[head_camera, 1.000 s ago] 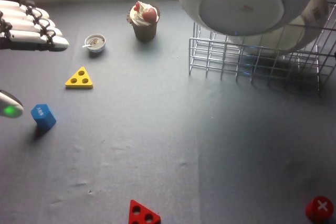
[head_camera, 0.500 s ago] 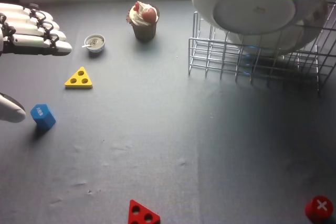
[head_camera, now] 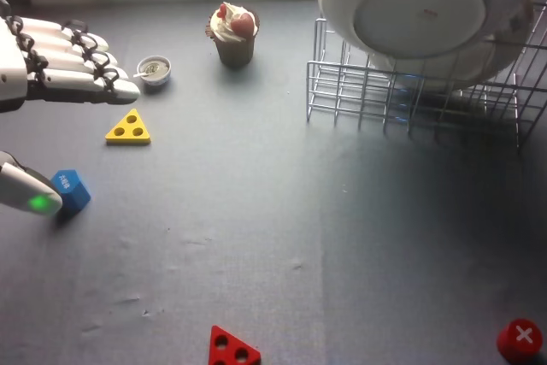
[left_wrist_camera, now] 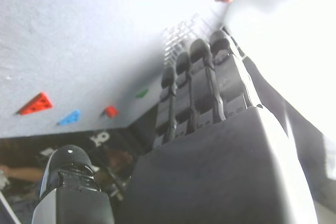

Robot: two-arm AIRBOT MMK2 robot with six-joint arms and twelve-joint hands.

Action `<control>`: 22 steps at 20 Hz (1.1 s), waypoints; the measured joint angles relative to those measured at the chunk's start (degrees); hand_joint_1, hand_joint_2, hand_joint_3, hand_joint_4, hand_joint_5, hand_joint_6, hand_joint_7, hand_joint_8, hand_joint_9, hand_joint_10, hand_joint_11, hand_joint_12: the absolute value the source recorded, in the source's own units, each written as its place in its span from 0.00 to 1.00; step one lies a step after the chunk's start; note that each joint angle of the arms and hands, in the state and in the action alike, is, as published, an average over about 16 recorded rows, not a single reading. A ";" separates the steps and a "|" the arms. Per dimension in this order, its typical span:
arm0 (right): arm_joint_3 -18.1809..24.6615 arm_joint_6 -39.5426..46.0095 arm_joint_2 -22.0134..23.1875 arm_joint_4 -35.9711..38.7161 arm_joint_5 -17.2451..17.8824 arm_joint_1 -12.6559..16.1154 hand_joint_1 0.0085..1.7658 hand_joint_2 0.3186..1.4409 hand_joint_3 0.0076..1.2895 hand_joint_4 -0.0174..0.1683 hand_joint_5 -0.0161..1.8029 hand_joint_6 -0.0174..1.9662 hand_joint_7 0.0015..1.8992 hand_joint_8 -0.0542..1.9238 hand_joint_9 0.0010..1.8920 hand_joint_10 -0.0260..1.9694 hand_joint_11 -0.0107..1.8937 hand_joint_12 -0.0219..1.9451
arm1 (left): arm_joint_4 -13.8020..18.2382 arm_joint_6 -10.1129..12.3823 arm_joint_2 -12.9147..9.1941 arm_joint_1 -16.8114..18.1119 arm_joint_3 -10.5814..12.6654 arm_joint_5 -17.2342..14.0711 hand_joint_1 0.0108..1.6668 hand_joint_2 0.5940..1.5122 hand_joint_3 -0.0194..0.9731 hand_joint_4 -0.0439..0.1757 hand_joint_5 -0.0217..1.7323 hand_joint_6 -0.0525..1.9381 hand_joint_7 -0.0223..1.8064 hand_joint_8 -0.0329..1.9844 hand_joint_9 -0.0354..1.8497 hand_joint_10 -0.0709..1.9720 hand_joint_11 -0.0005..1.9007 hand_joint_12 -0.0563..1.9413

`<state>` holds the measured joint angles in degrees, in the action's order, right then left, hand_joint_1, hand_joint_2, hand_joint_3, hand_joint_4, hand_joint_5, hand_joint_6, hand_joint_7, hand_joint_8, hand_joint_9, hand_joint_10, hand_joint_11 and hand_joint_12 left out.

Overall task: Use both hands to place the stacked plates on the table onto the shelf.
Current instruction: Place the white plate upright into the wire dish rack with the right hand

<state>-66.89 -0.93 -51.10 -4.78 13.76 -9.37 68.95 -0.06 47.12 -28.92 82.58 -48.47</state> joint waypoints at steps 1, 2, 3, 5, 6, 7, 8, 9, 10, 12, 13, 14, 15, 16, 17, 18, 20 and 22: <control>-0.30 0.04 -0.16 -0.18 0.01 -0.18 0.83 0.57 0.00 0.05 0.54 0.39 0.69 0.11 0.66 0.23 0.54 0.62 | 0.05 0.00 0.00 0.00 -0.20 0.01 0.03 0.44 0.01 0.22 0.09 0.04 0.12 0.02 0.12 0.04 0.08 0.03; -0.61 0.07 -0.32 -0.38 0.04 -0.37 0.83 0.57 0.00 0.05 0.54 0.39 0.69 0.11 0.66 0.22 0.54 0.64 | 0.09 0.00 0.02 -0.01 -0.38 0.01 0.03 0.44 0.01 0.22 0.09 0.04 0.11 0.02 0.12 0.04 0.08 0.03; -0.91 0.08 -0.48 -0.59 0.07 -0.59 0.83 0.57 0.00 0.05 0.55 0.39 0.69 0.12 0.66 0.21 0.54 0.64 | 0.12 0.00 0.03 -0.01 -0.53 0.01 0.03 0.44 0.01 0.22 0.09 0.04 0.11 0.02 0.12 0.04 0.08 0.03; -1.48 0.07 -0.83 -1.04 0.16 -1.05 0.83 0.57 0.00 0.05 0.54 0.39 0.68 0.15 0.66 0.23 0.55 0.58 | 0.20 -0.01 0.07 -0.03 -0.78 0.01 0.02 0.44 0.01 0.22 0.09 0.04 0.11 0.02 0.12 0.04 0.08 0.03; -1.74 0.07 -1.02 -1.25 0.19 -1.30 0.83 0.57 0.00 0.05 0.54 0.39 0.67 0.16 0.66 0.23 0.55 0.57 | 0.23 -0.01 0.09 -0.06 -0.86 0.02 0.02 0.44 0.01 0.22 0.09 0.04 0.11 0.02 0.12 0.04 0.08 0.03; -1.99 0.06 -1.21 -1.43 0.22 -1.55 0.83 0.57 0.00 0.05 0.54 0.39 0.67 0.17 0.66 0.24 0.55 0.56 | 0.27 -0.01 0.11 -0.10 -0.92 0.03 0.02 0.44 0.01 0.22 0.09 0.04 0.11 0.02 0.12 0.04 0.08 0.03; -2.23 0.06 -1.42 -1.62 0.26 -1.80 0.83 0.56 0.00 0.05 0.54 0.38 0.66 0.17 0.66 0.24 0.55 0.57 | 0.32 -0.02 0.13 -0.13 -0.97 0.03 0.02 0.44 0.01 0.22 0.09 0.04 0.11 0.02 0.12 0.04 0.09 0.03; -2.47 0.06 -1.63 -1.81 0.32 -2.09 0.83 0.56 0.00 0.05 0.54 0.39 0.66 0.18 0.66 0.25 0.55 0.57 | 0.37 -0.02 0.15 -0.17 -1.00 0.04 0.02 0.44 0.01 0.22 0.09 0.04 0.11 0.02 0.12 0.04 0.09 0.03; -2.71 0.05 -1.85 -2.00 0.41 -2.39 0.83 0.56 0.00 0.05 0.54 0.39 0.65 0.19 0.65 0.25 0.55 0.57 | 0.40 -0.02 0.17 -0.20 -1.02 0.04 0.02 0.44 0.01 0.22 0.09 0.04 0.11 0.02 0.11 0.04 0.08 0.03; -3.18 0.04 -2.27 -2.39 0.54 -3.03 0.83 0.56 0.00 0.05 0.54 0.39 0.64 0.21 0.65 0.26 0.55 0.57 | 0.44 -0.01 0.21 -0.27 -1.05 0.05 0.01 0.44 0.01 0.22 0.08 0.04 0.11 0.02 0.11 0.04 0.08 0.03; -3.41 0.03 -2.48 -2.59 0.59 -3.35 0.83 0.56 0.00 0.05 0.54 0.39 0.63 0.23 0.65 0.26 0.55 0.57 | 0.44 -0.01 0.23 -0.30 -1.06 0.05 0.01 0.44 0.01 0.22 0.08 0.04 0.11 0.02 0.11 0.04 0.08 0.03; -3.63 0.03 -2.69 -2.79 0.64 -3.67 0.83 0.56 0.00 0.05 0.53 0.39 0.63 0.24 0.65 0.26 0.55 0.57 | 0.42 -0.01 0.25 -0.33 -1.07 0.05 0.01 0.44 0.01 0.22 0.08 0.04 0.11 0.02 0.11 0.04 0.08 0.03; -3.84 0.03 -2.91 -3.00 0.71 -4.01 0.83 0.57 0.00 0.05 0.53 0.40 0.62 0.25 0.64 0.28 0.55 0.58 | 0.39 -0.01 0.26 -0.36 -1.09 0.05 0.01 0.44 0.01 0.22 0.08 0.04 0.11 0.02 0.11 0.04 0.08 0.03; -4.04 0.03 -3.13 -3.22 0.79 -4.36 0.83 0.57 0.00 0.05 0.53 0.40 0.61 0.27 0.64 0.29 0.55 0.59 | 0.35 -0.01 0.28 -0.39 -1.10 0.05 0.01 0.44 0.01 0.22 0.08 0.04 0.11 0.02 0.11 0.04 0.08 0.03; -4.22 0.03 -3.34 -3.42 0.88 -4.71 0.83 0.57 0.00 0.05 0.53 0.41 0.60 0.28 0.63 0.30 0.55 0.60 | 0.30 -0.01 0.29 -0.42 -1.12 0.05 0.01 0.44 0.01 0.22 0.08 0.04 0.11 0.02 0.11 0.04 0.09 0.03; -4.38 0.03 -3.56 -3.59 0.94 -5.06 0.83 0.57 0.00 0.05 0.53 0.41 0.59 0.28 0.63 0.32 0.54 0.60 | 0.26 -0.01 0.30 -0.45 -1.13 0.05 0.01 0.44 0.01 0.22 0.08 0.04 0.11 0.02 0.11 0.04 0.09 0.03; -4.66 0.01 -3.95 -3.86 0.98 -5.69 0.83 0.57 0.00 0.05 0.52 0.42 0.59 0.28 0.62 0.33 0.54 0.64 | 0.19 -0.01 0.30 -0.51 -1.15 0.05 0.01 0.44 0.01 0.22 0.09 0.04 0.11 0.02 0.11 0.04 0.09 0.03; -4.87 0.01 -4.27 -4.10 1.03 -6.20 0.83 0.57 0.00 0.05 0.52 0.43 0.58 0.28 0.62 0.33 0.54 0.67 | 0.12 -0.01 0.30 -0.53 -1.17 0.06 0.01 0.44 0.01 0.22 0.09 0.04 0.11 0.02 0.11 0.04 0.09 0.03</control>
<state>-71.76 -0.92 -55.36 -8.88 14.78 -15.57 69.07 -0.07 47.42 -29.45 81.41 -48.41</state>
